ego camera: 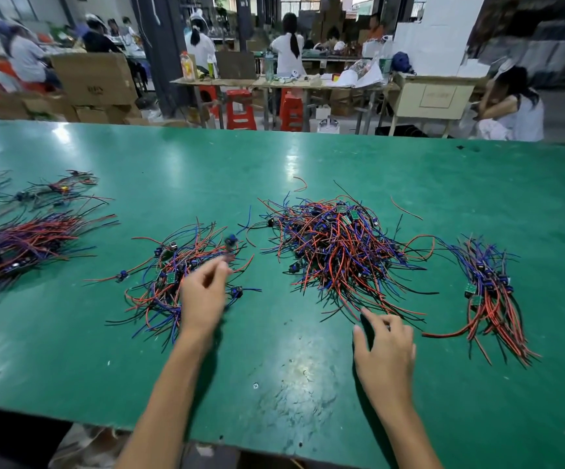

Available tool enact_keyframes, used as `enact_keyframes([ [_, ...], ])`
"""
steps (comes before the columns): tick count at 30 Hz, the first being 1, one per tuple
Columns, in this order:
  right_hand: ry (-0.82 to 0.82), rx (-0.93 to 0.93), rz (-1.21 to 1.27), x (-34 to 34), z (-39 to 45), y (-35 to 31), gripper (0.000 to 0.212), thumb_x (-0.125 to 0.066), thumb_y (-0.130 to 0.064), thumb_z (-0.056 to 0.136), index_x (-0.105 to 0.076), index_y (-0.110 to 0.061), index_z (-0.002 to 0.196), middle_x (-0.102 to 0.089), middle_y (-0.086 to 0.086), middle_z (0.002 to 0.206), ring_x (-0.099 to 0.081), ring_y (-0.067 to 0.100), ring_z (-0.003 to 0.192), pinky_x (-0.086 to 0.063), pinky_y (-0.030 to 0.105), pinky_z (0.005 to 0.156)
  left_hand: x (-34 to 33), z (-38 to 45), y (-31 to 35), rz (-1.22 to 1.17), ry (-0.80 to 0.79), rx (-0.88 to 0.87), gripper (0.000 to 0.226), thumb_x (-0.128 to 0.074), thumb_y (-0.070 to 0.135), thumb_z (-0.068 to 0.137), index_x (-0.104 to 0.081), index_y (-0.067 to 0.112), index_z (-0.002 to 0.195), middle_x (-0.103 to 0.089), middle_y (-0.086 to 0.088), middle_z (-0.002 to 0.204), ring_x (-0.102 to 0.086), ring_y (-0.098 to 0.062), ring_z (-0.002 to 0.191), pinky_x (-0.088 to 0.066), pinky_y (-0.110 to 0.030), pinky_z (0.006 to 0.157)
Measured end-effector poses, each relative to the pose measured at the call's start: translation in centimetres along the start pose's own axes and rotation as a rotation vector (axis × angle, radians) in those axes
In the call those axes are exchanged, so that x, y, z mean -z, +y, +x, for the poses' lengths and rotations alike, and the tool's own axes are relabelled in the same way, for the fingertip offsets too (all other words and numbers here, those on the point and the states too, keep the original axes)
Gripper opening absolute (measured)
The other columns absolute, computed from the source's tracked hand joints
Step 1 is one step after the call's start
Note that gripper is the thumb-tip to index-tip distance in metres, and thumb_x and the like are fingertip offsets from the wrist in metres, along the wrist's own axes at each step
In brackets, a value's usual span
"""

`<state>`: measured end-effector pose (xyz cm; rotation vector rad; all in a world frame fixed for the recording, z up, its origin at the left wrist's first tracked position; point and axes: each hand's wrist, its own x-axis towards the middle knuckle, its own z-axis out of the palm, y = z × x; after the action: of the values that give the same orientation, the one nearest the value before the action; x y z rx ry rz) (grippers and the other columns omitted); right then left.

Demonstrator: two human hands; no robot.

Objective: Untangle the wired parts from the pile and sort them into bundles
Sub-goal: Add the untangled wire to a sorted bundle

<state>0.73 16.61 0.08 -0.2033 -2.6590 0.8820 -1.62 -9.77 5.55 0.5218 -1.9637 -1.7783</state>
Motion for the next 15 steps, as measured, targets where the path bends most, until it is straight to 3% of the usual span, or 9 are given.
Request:
enact_keyframes([
  [2,0.005,-0.016,0.020,0.1,0.2,0.1,0.029,-0.064,-0.019,0.097,-0.068,-0.018,0.126,-0.060,0.005,0.106,-0.049,0.027,0.105,-0.037,0.040,0.089,2.4,2.5,0.6,0.340,0.139,-0.113,0.023,-0.060,0.013,0.098,-0.075,0.009,0.115,-0.069,-0.005,0.074,-0.053,-0.019,0.062,-0.043,-0.026,0.060],
  [4,0.005,-0.021,0.038,0.1,0.2,0.1,0.020,-0.065,-0.015,0.096,-0.073,-0.017,0.114,-0.057,0.005,0.098,-0.051,0.029,0.102,-0.038,0.041,0.086,4.1,4.4,0.7,0.578,0.150,-0.146,0.022,-0.060,0.012,0.095,-0.076,0.004,0.110,-0.074,-0.018,0.090,-0.065,-0.027,0.084,-0.048,-0.030,0.080],
  [6,0.010,-0.022,0.052,0.0,0.1,0.1,0.011,-0.068,-0.011,0.093,-0.074,-0.014,0.101,-0.057,0.006,0.093,-0.054,0.033,0.098,-0.039,0.042,0.083,4.7,5.3,0.6,0.759,0.053,-0.105,0.018,-0.062,0.016,0.094,-0.074,0.007,0.104,-0.068,-0.022,0.098,-0.062,-0.031,0.098,-0.045,-0.033,0.088],
  [9,0.041,0.003,-0.115,-0.1,-0.5,-0.1,0.005,-0.073,-0.013,0.089,-0.073,-0.018,0.092,-0.062,0.007,0.087,-0.056,0.034,0.088,-0.035,0.042,0.077,3.5,3.7,0.4,1.080,0.045,-0.047,0.038,-0.066,0.030,0.092,-0.066,0.015,0.127,-0.048,-0.021,0.134,-0.039,-0.034,0.128,-0.031,-0.043,0.106],
  [11,0.025,0.047,-0.199,-0.2,-0.7,-0.2,0.013,-0.076,-0.011,0.085,-0.072,-0.023,0.085,-0.061,0.002,0.083,-0.054,0.030,0.083,-0.026,0.038,0.073,1.6,0.6,0.4,1.073,0.106,-0.247,0.035,-0.070,0.030,0.088,-0.067,0.023,0.122,-0.046,-0.013,0.135,-0.034,-0.032,0.128,-0.026,-0.043,0.100],
  [12,0.011,0.074,-0.170,-0.2,-0.8,-0.4,0.017,-0.076,-0.010,0.085,-0.071,-0.026,0.081,-0.060,-0.002,0.082,-0.053,0.027,0.083,-0.021,0.035,0.072,0.5,-1.2,0.5,0.964,0.044,-0.362,0.030,-0.071,0.029,0.088,-0.070,0.027,0.118,-0.050,-0.007,0.131,-0.038,-0.028,0.125,-0.024,-0.039,0.095],
  [15,0.027,0.215,-0.006,-0.1,-1.2,-0.5,0.025,-0.074,-0.007,0.087,-0.068,-0.031,0.080,-0.061,-0.013,0.085,-0.049,0.014,0.086,-0.014,0.033,0.073,-2.2,-6.3,0.4,0.713,-0.397,-0.603,0.025,-0.067,0.042,0.093,-0.070,0.041,0.118,-0.054,0.013,0.126,-0.042,-0.008,0.121,-0.020,-0.029,0.090],
])
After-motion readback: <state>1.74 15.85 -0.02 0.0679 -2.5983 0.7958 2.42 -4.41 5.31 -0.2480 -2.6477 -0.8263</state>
